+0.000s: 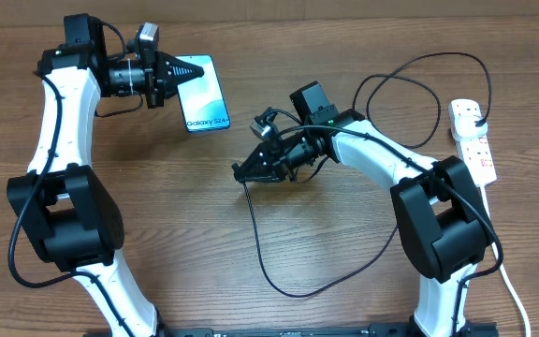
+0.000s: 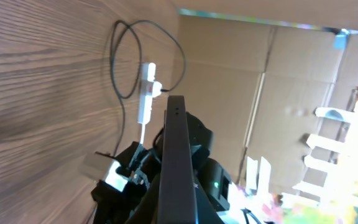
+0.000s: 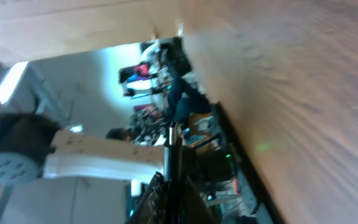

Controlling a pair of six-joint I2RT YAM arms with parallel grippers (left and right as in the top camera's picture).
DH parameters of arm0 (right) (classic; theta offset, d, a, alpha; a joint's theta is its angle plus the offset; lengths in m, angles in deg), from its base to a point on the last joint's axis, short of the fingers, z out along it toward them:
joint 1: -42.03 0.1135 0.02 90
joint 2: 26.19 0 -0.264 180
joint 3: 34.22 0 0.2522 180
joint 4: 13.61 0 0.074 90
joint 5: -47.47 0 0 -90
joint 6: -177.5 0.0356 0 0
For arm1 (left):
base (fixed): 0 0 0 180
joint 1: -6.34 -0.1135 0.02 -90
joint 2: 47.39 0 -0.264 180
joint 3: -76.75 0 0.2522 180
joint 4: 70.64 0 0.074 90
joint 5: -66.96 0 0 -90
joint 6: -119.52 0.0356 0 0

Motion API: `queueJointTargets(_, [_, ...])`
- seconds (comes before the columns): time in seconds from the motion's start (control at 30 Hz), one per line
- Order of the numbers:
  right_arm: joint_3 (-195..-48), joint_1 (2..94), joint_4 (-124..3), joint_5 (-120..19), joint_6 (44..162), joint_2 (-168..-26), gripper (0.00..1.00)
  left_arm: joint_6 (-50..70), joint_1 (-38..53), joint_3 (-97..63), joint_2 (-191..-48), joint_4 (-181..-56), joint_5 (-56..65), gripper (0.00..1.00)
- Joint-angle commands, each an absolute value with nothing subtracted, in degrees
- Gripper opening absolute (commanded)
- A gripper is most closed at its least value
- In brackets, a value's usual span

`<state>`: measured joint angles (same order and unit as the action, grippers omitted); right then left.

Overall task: Plug charger to phone and switch on socket
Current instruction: 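Lift the connector with the right gripper up to the phone's bottom port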

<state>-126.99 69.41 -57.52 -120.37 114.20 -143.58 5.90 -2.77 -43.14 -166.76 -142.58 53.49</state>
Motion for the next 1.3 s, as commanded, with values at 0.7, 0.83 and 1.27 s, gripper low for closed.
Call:
queueJointTargets(0.7, [-128.12, 69.28, -46.51, -131.38, 112.91, -144.17, 0.04, -8.35, -3.18, -43.56, -166.76, -124.41, 53.58, 0.04])
queueJointTargets(0.83, [-128.19, 69.28, -41.24, -131.34, 113.11, -144.17, 0.04, -9.36, -3.18, -43.56, -166.76, -123.73, 53.01, 0.04])
queueJointTargets(1.27, [-128.36, 69.28, -1.20, -123.47, 147.69, -144.17, 0.04, -14.91, -3.20, -43.56, -166.76, -115.39, 53.03, 0.04])
